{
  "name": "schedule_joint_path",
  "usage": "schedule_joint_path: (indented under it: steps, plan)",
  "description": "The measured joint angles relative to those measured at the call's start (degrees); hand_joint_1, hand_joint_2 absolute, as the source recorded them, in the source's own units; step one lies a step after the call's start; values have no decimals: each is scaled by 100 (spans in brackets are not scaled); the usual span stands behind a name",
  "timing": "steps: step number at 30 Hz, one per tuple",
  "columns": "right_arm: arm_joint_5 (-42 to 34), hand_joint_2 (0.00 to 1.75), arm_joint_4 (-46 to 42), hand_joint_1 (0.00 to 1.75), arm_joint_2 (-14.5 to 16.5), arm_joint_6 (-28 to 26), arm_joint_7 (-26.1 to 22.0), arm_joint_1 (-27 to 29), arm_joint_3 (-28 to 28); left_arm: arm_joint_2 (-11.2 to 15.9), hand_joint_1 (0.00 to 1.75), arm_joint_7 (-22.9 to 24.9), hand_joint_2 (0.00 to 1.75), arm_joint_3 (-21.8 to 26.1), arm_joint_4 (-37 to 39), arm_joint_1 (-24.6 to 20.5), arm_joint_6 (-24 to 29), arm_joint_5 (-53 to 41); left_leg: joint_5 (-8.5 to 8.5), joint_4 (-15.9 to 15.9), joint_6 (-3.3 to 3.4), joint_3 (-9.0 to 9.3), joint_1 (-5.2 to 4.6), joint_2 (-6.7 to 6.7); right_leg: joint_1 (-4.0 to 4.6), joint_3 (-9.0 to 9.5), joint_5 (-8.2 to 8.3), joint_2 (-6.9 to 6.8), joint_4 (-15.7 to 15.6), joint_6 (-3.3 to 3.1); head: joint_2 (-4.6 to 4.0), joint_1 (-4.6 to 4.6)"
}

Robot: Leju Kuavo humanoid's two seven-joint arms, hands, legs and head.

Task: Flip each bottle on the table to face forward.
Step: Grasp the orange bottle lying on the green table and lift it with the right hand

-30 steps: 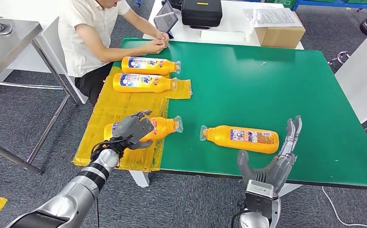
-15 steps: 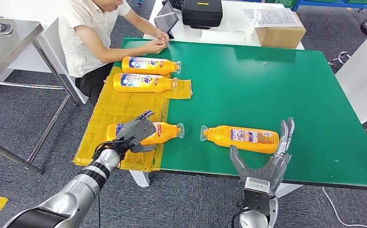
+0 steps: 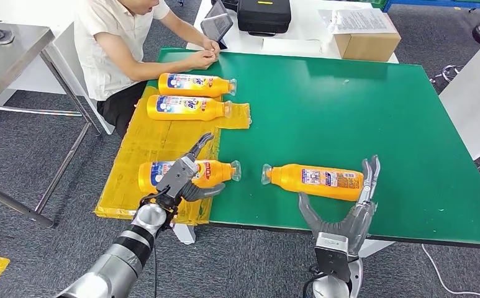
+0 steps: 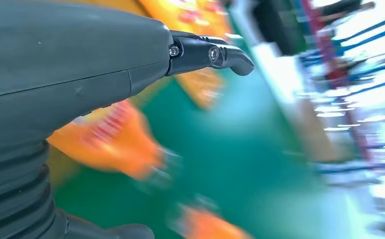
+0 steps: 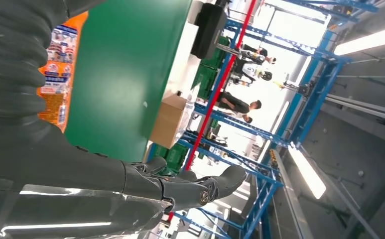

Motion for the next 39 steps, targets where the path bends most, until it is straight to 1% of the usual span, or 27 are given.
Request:
schedule_joint_path:
  steps: [4, 5, 7, 8, 9, 11, 13, 15, 17, 18, 19, 20, 22, 23, 24, 27, 29, 34, 39]
  plan:
    - [-43, 175, 60, 0, -27, 0, 0, 0, 14, -222, 0, 5, 175, -20, -1057, 476, -301, 348, -3, 0, -2, -6, 0, 0, 0, -5, -1, 0, -1, 0, 0, 1]
    - [-61, 175, 120, 0, -44, 1, 0, -26, 30, -245, 0, 36, 175, -30, -1256, 565, -388, 521, -4, 0, -2, -6, 0, 2, 1, -6, -1, 1, -1, 0, 0, 0]
    - [-68, 175, 334, 0, -137, 2, 1, -85, 109, -265, 0, 72, 175, -88, -1643, 750, -564, 1151, -5, 0, -3, -4, 2, 3, 2, -7, -1, 3, -2, -1, 0, -1]
    - [-50, 131, 477, 0, -221, 2, 2, -106, 171, -257, 0, 22, 175, -160, -1828, 841, -505, 1425, -5, 0, -4, -3, 2, 2, 3, -6, -1, 3, -2, -1, 0, -1]
    - [-16, 87, 612, 0, -318, 2, 2, -118, 229, -238, 0, -75, 175, -265, -1995, 919, -297, 1517, -4, 0, -4, -4, 2, 0, 3, -6, -1, 1, -2, -1, 0, -1]
    - [42, 0, 877, 0, -521, 5, 2, -154, 315, -165, 0, -314, 175, -550, -2269, 1019, 461, 1049, -3, 0, -2, -4, 3, -5, 3, -2, -2, -2, -1, -1, 0, 0]
    - [89, 87, 1137, 0, -708, 8, 2, -210, 383, -78, 0, -461, 175, -871, -2444, 1073, 1184, 276, -2, 0, -1, -4, 2, -7, 2, 0, -1, -4, -1, 0, 0, -1]
    - [143, 175, 1366, 0, -859, 10, 2, -258, 449, -10, 0, -519, 175, -1161, -2552, 1123, 1550, -146, -2, 0, -1, -5, 1, -6, 1, 0, -1, -3, -1, 1, 0, -1]
    - [259, 175, 1560, 0, -965, 38, 18, -293, 485, 46, 0, -524, 175, -1365, -2627, 1166, 1628, -236, -2, 0, -1, -5, 0, -5, 1, 0, -1, -3, -2, 1, 0, -1]
    - [404, 175, 1661, 0, -1014, 76, 91, -315, 491, 72, 0, -505, 175, -1444, -2664, 1187, 1617, -223, -2, 0, -1, -5, -1, -5, 1, -1, -1, -3, -2, 1, 0, -1]
    - [685, 175, 1784, 0, -1078, 126, 281, -353, 493, 97, 0, -461, 175, -1512, -2705, 1208, 1570, -172, -3, 0, -1, -5, -1, -4, 1, -1, -1, -3, -2, 1, 0, -2]
    - [1114, 175, 1924, 0, -1154, 184, 593, -403, 494, 117, 0, -396, 175, -1577, -2749, 1231, 1486, -84, -3, 0, -1, -5, -1, -4, 1, -2, -1, -3, -3, 1, 0, -2]
    - [2301, 175, 2308, 0, -1406, 329, 1424, -561, 495, 137, 0, -223, 175, -1706, -2839, 1286, 1239, 164, -3, 0, 0, -5, -2, -7, 0, -1, -1, -4, -4, 2, 0, -3]
    - [2797, 175, 2524, 0, -1560, 405, 1730, -658, 490, 139, 0, -153, 175, -1770, -2872, 1313, 1126, 274, -2, 0, 1, -6, -3, -9, -1, -1, 0, -6, -4, 2, 0, -2]
    - [3130, 175, 2765, 0, -1723, 476, 1915, -781, 478, 139, 0, -102, 175, -1835, -2895, 1340, 1043, 362, -1, 0, 2, -8, -5, -11, -3, 0, 1, -7, -4, 4, 0, -1]
    - [3376, 175, 3474, 0, -2122, 595, 1960, -1210, 421, 131, 0, -54, 175, -2066, -2915, 1401, 951, 523, 1, 2, 6, -9, -12, -3, -9, -2, 9, -5, -4, 13, 0, -1]
    - [3451, 175, 3785, 0, -2273, 623, 1925, -1411, 420, 121, 0, -46, 175, -2221, -2916, 1418, 921, 581, -2, 2, 8, -4, -12, 2, -9, 1, 13, 0, -6, 14, 0, -2]
    - [3737, 175, 4220, 0, -2376, 622, 2076, -1726, 474, 97, 0, -21, 175, -2516, -2916, 1419, 882, 669, -13, -5, 9, 2, -12, 34, -8, -13, -14, 40, -14, -6, 0, -4]
    - [4101, 175, 4672, 0, -2454, 761, 2203, -2078, 588, 69, 0, -26, 175, -2688, -2916, 1403, 893, 681, 66, -8, 37, -65, -13, 28, -9, -90, -17, 39, -14, -3, 0, -2]
